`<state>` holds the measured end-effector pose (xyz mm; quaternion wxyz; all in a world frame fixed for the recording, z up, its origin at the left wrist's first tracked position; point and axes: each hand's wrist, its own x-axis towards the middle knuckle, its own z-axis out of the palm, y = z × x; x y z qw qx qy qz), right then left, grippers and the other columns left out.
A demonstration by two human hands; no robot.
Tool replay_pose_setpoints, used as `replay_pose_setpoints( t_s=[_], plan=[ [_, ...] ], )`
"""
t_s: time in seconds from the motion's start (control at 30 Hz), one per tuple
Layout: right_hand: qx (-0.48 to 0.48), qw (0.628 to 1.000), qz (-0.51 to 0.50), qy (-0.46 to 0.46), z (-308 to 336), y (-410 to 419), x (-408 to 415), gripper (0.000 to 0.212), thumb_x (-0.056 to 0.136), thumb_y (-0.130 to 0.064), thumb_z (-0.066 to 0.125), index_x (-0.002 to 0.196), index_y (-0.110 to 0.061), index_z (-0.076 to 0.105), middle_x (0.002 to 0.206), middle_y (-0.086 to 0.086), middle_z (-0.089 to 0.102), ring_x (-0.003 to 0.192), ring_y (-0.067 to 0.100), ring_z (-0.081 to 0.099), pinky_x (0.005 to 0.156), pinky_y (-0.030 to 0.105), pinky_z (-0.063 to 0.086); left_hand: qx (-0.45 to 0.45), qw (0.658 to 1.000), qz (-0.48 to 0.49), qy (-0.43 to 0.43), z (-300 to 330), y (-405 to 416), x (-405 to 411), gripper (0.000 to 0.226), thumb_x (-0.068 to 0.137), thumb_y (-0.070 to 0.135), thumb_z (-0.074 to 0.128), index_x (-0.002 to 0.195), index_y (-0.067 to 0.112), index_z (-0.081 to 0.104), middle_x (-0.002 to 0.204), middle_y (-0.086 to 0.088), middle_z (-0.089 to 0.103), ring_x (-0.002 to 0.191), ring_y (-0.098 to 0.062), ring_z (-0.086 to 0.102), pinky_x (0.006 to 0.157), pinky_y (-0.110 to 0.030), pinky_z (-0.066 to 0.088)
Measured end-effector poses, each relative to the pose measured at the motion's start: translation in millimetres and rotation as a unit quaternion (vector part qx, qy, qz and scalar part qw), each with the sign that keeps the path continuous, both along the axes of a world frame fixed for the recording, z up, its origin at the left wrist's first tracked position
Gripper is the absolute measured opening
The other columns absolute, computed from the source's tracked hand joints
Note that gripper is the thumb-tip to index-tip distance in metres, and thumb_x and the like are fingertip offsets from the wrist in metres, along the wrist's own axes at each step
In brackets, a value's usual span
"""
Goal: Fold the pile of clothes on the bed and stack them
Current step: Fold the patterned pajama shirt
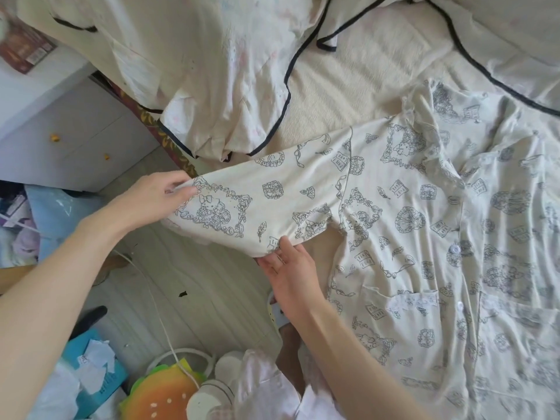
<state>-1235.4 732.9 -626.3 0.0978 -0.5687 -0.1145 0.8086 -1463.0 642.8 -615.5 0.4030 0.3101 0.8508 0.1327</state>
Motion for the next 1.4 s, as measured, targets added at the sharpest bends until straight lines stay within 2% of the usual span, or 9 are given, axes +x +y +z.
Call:
replay_pose_setpoints(
  t_s=[0.2,0.3,0.47,0.57,0.7,0.87,1.03,1.27,1.4],
  plan=[
    [-0.026,0.997,0.073,-0.004,-6.6,-3.3,-18.3,0.007,0.098,-0.011,0.047,0.099,-0.01,0.054,0.117,0.016,0.064,0.108,0.027,0.061,0.099,0.035,0.045,0.027,0.982,0.061,0.178,-16.2,-5.9,-5.6,0.02,0.095,0.042,0.049,0.092,0.027,0.062,0.078,0.001,0.06,0.08,-0.026,0.052,0.065,-0.036,0.04],
    [-0.049,0.991,0.119,-0.031,-7.0,0.5,-22.7,0.018,0.099,-0.009,0.043,0.116,-0.006,0.05,0.131,0.017,0.055,0.123,0.027,0.053,0.102,0.035,0.041,0.019,0.974,0.071,0.214,-29.0,6.2,-2.7,0.021,0.097,0.022,0.047,0.11,0.016,0.062,0.098,-0.011,0.059,0.09,-0.032,0.053,0.072,-0.039,0.042],
    [0.102,0.962,0.226,-0.117,5.3,13.2,1.2,0.019,0.1,-0.014,0.043,0.115,-0.009,0.055,0.11,0.004,0.065,0.107,0.019,0.062,0.092,0.031,0.052,0.035,0.969,0.085,0.229,-36.6,27.8,43.7,0.031,0.095,0.01,0.045,0.124,0.011,0.053,0.12,-0.016,0.051,0.111,-0.033,0.049,0.083,-0.041,0.041],
    [0.316,0.898,0.27,-0.144,13.5,31.1,36.0,0.019,0.1,-0.016,0.041,0.108,-0.021,0.058,0.099,-0.009,0.065,0.092,0.006,0.064,0.086,0.027,0.053,0.126,0.972,0.084,0.181,-38.0,40.3,104.2,0.022,0.095,0.008,0.046,0.113,0.008,0.058,0.108,-0.007,0.056,0.1,-0.02,0.052,0.078,-0.026,0.036],
    [0.504,0.755,0.354,-0.224,13.1,60.7,100.3,0.024,0.098,-0.011,0.046,0.115,-0.018,0.062,0.112,-0.008,0.061,0.109,0.012,0.057,0.091,0.022,0.042,0.145,0.983,0.112,-0.019,-51.1,50.1,197.4,0.015,0.096,0.012,0.05,0.107,0.01,0.06,0.096,0.003,0.06,0.084,-0.007,0.054,0.073,-0.012,0.039],
    [0.588,0.589,0.46,-0.308,-2.8,79.7,185.7,0.036,0.091,-0.002,0.058,0.126,-0.003,0.058,0.137,0.016,0.051,0.131,0.034,0.043,0.111,0.046,0.031,0.104,0.958,0.209,-0.168,-64.4,59.5,270.5,0.014,0.095,0.03,0.053,0.106,0.021,0.052,0.093,0.015,0.055,0.084,0.005,0.051,0.065,-0.002,0.039],
    [0.574,0.554,0.508,-0.324,-13.2,77.8,254.0,0.047,0.091,-0.009,0.059,0.137,-0.011,0.049,0.147,0.013,0.039,0.141,0.031,0.029,0.112,0.055,0.028,0.064,0.94,0.267,-0.204,-77.2,55.9,300.4,0.02,0.094,0.035,0.053,0.103,0.017,0.053,0.09,0.006,0.057,0.081,-0.006,0.054,0.064,-0.017,0.038],
    [0.606,0.53,0.528,-0.27,-20.3,75.6,323.6,0.05,0.089,-0.006,0.061,0.137,-0.004,0.048,0.144,0.021,0.041,0.138,0.038,0.031,0.108,0.058,0.032,0.075,0.951,0.301,-0.02,-85.5,26.2,314.9,0.021,0.101,0.03,0.038,0.1,0.011,0.047,0.083,-0.001,0.049,0.072,-0.015,0.046,0.058,-0.027,0.035],
    [0.617,0.521,0.541,-0.236,-23.0,69.0,363.2,0.054,0.09,-0.004,0.058,0.141,-0.006,0.042,0.148,0.019,0.036,0.141,0.035,0.027,0.111,0.056,0.029,0.091,0.931,0.349,-0.056,-90.2,20.9,336.5,0.029,0.1,0.033,0.042,0.113,0.009,0.05,0.097,-0.001,0.054,0.088,-0.017,0.051,0.076,-0.03,0.044]
  ],
)
